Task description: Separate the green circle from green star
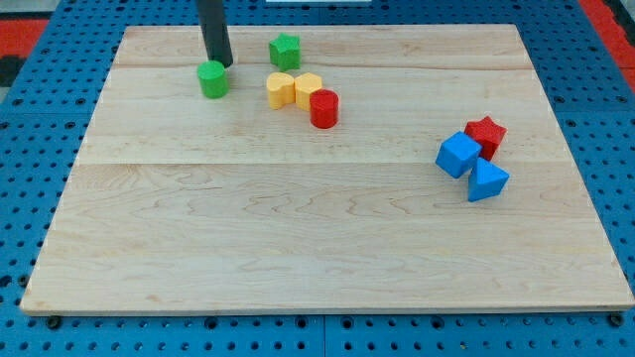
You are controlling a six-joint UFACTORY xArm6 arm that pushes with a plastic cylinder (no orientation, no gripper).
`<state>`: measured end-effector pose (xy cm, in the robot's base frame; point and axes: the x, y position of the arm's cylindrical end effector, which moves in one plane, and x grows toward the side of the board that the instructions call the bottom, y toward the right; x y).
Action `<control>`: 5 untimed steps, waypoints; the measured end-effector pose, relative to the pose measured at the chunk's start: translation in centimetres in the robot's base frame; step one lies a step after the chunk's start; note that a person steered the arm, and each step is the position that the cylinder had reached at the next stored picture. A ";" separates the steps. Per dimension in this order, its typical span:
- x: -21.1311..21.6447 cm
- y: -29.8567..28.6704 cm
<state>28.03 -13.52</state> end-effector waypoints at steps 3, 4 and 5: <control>10.9 0.1; 12.4 -1.3; 7.8 -1.0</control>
<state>35.80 -14.56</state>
